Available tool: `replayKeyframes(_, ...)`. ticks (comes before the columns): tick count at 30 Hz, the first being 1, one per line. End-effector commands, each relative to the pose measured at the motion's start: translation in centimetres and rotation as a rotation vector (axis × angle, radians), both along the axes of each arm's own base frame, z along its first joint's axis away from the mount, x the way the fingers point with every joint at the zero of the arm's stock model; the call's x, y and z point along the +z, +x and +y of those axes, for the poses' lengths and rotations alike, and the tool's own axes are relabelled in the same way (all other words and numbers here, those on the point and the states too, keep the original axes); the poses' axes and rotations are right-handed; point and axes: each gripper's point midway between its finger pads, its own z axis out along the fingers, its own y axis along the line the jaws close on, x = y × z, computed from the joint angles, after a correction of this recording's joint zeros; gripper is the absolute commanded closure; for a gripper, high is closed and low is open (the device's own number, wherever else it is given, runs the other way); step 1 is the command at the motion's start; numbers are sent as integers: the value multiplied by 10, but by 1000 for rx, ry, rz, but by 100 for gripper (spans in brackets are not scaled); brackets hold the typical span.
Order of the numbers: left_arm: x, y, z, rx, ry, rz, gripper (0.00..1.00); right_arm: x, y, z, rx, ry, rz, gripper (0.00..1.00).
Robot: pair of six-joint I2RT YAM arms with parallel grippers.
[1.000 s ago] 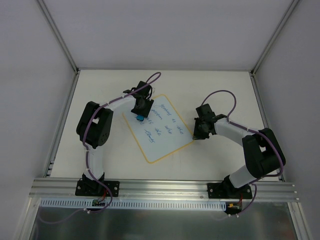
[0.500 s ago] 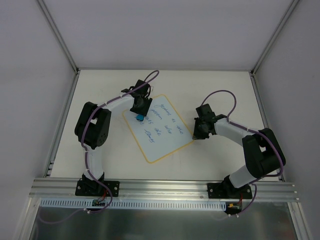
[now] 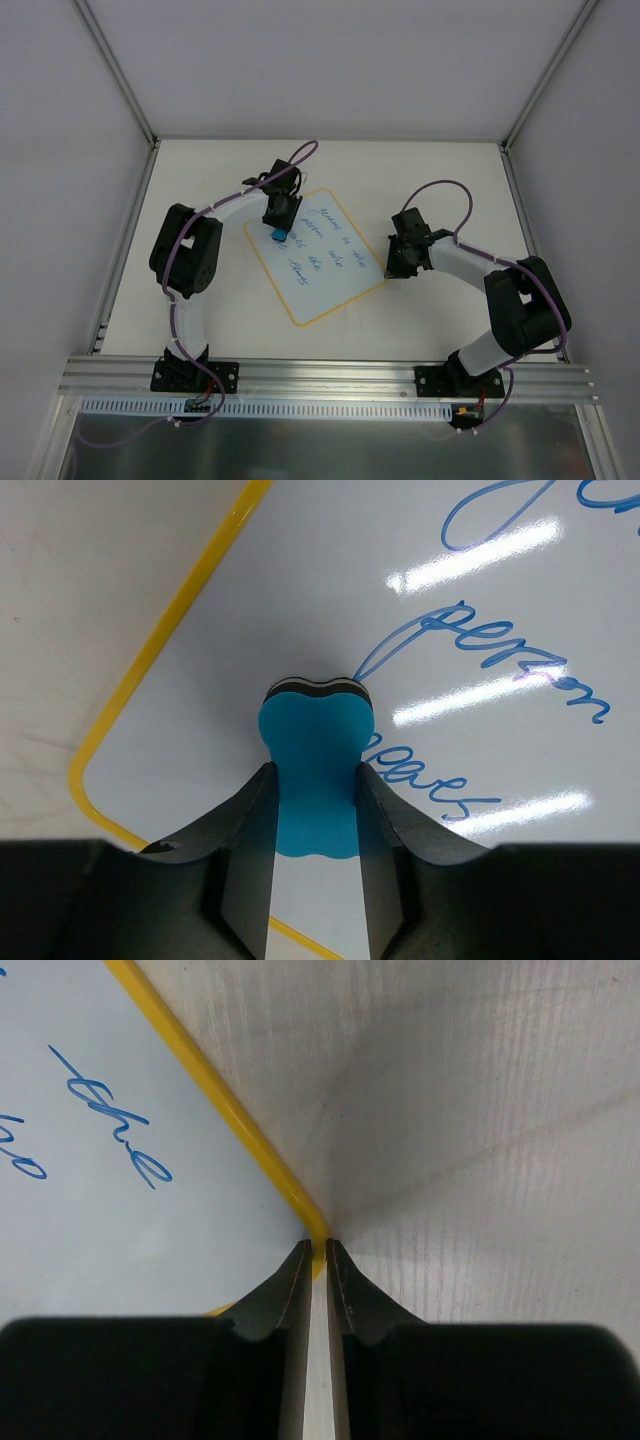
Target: Erase the whiteboard
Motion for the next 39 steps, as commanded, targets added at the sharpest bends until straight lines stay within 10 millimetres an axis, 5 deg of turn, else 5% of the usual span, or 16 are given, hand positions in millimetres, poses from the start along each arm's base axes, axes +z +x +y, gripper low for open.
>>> replayKeyframes(1, 21, 5, -2, 5, -29, -31, 72, -23, -20, -11, 1, -65, 75, 87)
replayKeyframes(10, 19, 6, 9, 9, 28, -44, 82, -32, -26, -15, -8, -89, 104, 100)
replayKeyframes(20, 16, 23, 30, 1, 110, -65, 88, -30, -29, -15, -10, -85, 106, 100)
replayKeyframes(26, -1, -3, -4, -86, 45, 11, 91, -28, -25, -14, -6, -84, 98, 100)
replayKeyframes(39, -30, -108, -101, -254, -92, 247, 97, -22, -20, -11, -6, -81, 87, 100)
